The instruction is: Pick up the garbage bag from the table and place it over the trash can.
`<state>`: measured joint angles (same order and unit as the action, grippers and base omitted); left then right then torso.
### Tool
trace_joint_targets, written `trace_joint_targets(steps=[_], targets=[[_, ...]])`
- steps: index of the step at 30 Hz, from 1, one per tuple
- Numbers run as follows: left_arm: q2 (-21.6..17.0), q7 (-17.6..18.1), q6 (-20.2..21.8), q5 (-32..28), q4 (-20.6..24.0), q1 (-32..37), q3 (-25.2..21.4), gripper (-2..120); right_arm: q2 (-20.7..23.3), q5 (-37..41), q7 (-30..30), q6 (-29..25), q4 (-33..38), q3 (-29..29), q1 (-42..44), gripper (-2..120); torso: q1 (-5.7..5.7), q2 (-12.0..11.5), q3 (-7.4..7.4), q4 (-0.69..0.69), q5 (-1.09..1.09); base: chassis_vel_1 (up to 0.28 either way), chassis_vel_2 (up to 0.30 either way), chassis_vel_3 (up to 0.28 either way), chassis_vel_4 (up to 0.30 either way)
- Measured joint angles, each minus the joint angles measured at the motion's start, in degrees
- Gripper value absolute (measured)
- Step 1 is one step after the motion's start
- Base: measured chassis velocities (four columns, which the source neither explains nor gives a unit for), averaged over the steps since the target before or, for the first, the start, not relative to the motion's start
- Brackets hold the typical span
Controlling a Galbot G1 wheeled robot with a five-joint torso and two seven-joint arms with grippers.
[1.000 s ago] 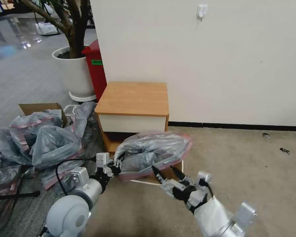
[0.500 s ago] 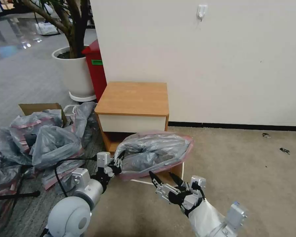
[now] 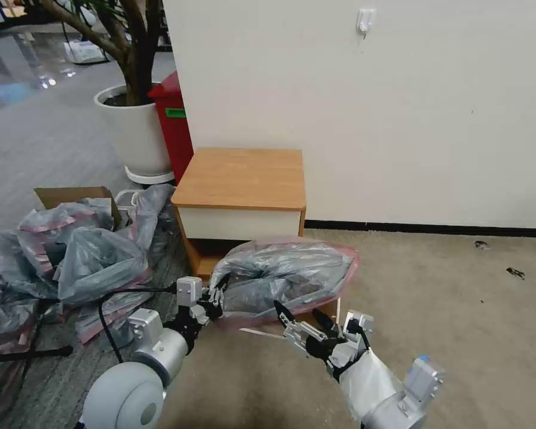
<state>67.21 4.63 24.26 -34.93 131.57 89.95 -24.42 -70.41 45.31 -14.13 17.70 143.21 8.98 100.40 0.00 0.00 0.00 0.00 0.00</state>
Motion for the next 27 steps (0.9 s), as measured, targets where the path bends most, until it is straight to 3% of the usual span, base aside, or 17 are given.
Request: trace_joint_targets(steps=[7,9,11,13,19,27], targets=[[0.42,0.00,0.00,0.01,0.47,0.74,-0.05,3,-0.38,-0.07,0.58,-0.45,-1.20,-0.18,-1.08,94,0.00,0.00,0.00,0.00,0.00,0.000,0.000,0.000,0.000],[0.60,0.04,0.00,-0.02,0.60,0.85,-0.12,3,-0.59,-0.57,1.40,-0.91,-1.77,-0.37,-1.20,82,0.00,0.00,0.00,0.00,0.00,0.000,0.000,0.000,0.000],[0.62,0.06,0.00,-0.03,0.62,0.86,-0.14,3,-0.62,-0.75,1.58,-1.08,-1.88,-0.46,-1.19,81,0.00,0.00,0.00,0.00,0.00,0.000,0.000,0.000,0.000],[0.63,0.16,0.01,-0.11,0.66,0.87,-0.31,3,-0.80,-1.43,2.10,-1.61,-2.29,-0.75,-1.08,67,0.00,0.00,0.00,0.00,0.00,0.000,0.000,0.000,0.000],[0.75,0.25,0.02,-0.22,0.67,0.87,-0.39,3,-0.98,-1.99,2.70,-1.82,-2.45,-0.88,-0.94,50,0.00,0.00,0.00,0.00,0.00,0.000,0.000,0.000,0.000],[0.84,0.32,0.05,-0.36,0.35,0.59,-0.37,3,-0.98,-2.57,3.17,-2.03,-2.75,-0.73,-0.70,18,0.00,0.00,0.00,0.00,0.00,0.000,0.000,0.000,0.000]])
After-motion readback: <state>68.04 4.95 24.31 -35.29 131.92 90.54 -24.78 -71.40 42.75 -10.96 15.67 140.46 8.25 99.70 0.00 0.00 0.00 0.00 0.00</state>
